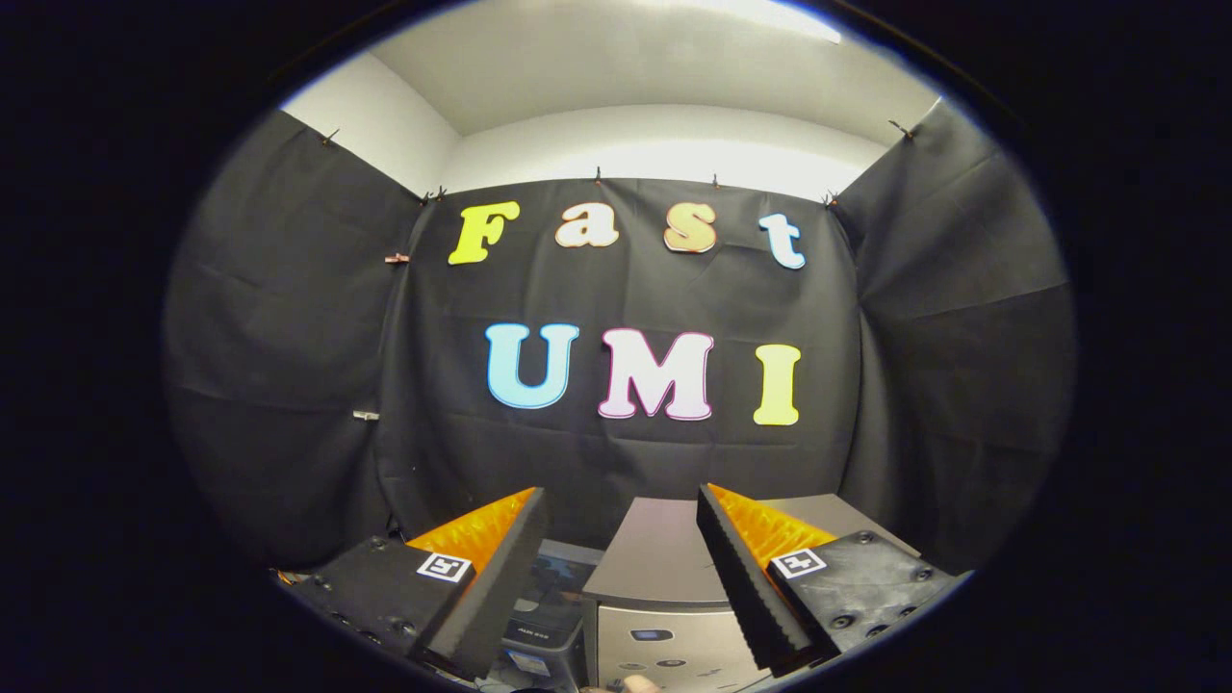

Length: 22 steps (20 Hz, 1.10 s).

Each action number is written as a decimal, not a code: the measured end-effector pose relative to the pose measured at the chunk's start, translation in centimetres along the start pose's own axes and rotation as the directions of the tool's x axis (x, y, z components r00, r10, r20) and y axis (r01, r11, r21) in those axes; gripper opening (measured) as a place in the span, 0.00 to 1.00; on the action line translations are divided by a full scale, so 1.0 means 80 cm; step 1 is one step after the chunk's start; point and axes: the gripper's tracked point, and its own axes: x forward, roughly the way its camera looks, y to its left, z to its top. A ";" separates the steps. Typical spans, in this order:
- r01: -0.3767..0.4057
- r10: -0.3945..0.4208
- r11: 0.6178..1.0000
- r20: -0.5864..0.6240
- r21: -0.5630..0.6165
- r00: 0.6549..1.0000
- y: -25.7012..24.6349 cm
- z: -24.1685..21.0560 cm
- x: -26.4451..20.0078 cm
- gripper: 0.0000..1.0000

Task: Put the clothes into the washing machine and then close the washing machine lid.

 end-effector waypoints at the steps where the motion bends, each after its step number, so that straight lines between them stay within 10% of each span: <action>1: 0.007 -0.007 1.000 0.005 0.005 1.000 -0.003 0.001 -0.003 0.97; 22: 0.035 -0.035 0.999 -0.002 0.018 0.999 -0.026 -0.006 0.012 0.97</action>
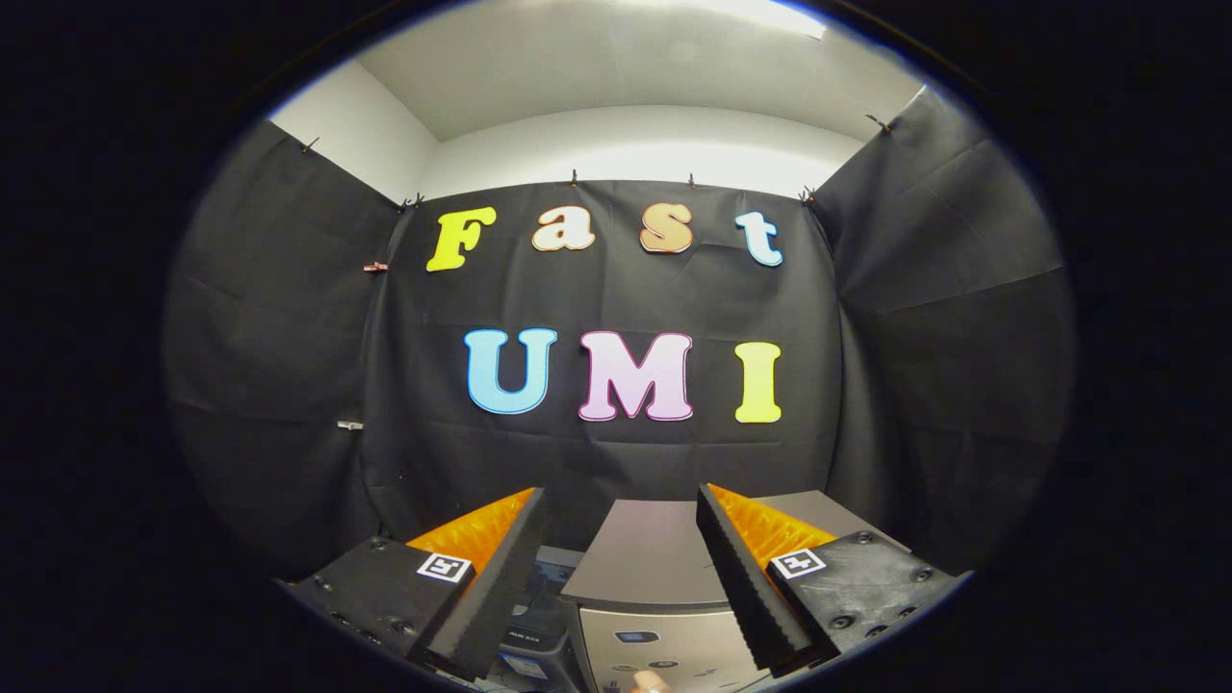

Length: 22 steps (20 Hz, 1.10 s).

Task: Put the clothes into the washing machine and then close the washing machine lid.

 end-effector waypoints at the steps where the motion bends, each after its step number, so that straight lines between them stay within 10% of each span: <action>1: 0.000 0.000 1.000 0.003 -0.002 1.000 0.001 0.001 -0.001 0.97; 22: -0.010 0.011 1.000 0.028 -0.014 1.000 0.006 0.006 -0.009 0.97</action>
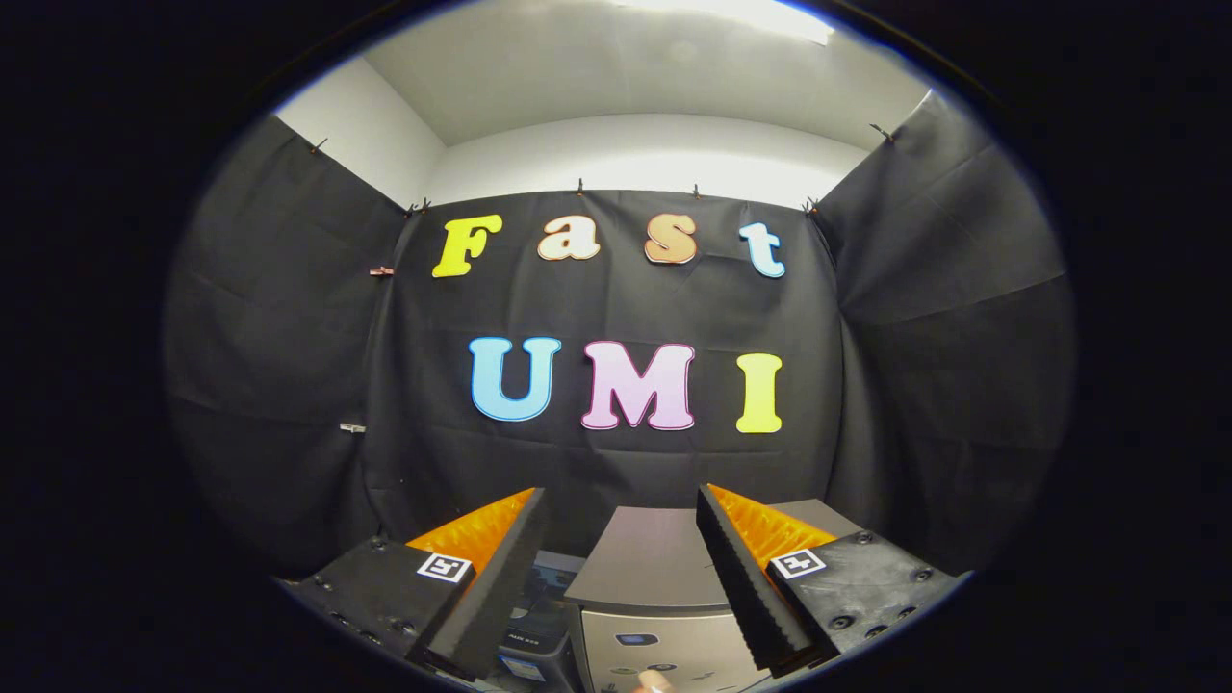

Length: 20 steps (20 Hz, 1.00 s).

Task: Put the clothes into the washing machine and then close the washing machine lid.

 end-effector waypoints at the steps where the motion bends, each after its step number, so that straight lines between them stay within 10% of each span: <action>1: -0.001 0.001 1.000 0.002 0.001 1.000 0.000 0.001 -0.001 0.97; 20: -0.017 0.017 1.000 0.021 0.003 1.000 0.011 0.006 -0.003 0.97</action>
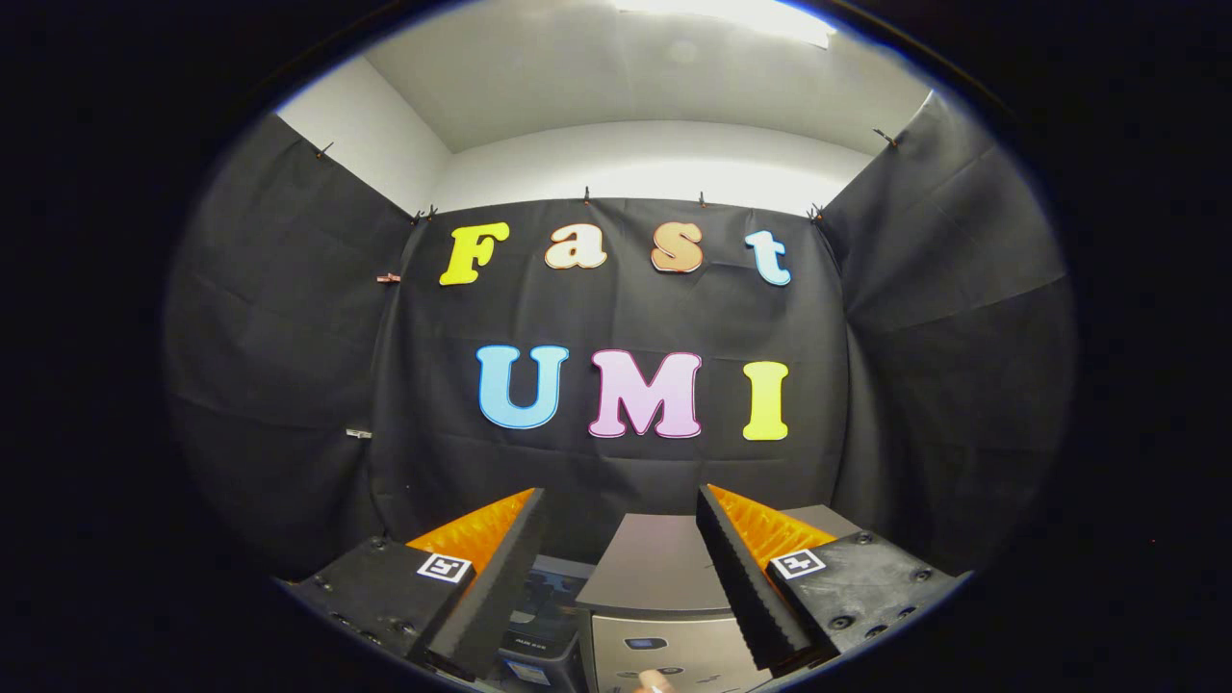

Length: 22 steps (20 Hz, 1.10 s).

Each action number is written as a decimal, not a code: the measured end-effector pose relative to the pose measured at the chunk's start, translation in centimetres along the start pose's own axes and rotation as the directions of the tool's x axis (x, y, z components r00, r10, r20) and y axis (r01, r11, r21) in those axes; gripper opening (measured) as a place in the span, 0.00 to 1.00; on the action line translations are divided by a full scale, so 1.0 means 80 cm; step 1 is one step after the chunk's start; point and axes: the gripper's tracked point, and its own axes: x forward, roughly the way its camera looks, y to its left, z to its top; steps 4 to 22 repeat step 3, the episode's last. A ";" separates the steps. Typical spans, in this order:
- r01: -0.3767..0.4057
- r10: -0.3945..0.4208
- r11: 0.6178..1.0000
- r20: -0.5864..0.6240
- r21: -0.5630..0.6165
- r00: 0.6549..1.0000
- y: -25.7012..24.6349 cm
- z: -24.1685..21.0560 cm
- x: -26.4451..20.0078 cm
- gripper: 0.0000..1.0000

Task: Put the clothes into the washing machine and then close the washing machine lid.

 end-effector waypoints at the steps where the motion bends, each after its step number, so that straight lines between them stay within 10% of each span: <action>1: 0.001 -0.001 1.000 -0.002 -0.001 1.000 -0.001 -0.001 -0.001 0.97; 22: 0.002 -0.002 1.000 -0.004 0.002 1.000 -0.001 -0.001 -0.002 0.97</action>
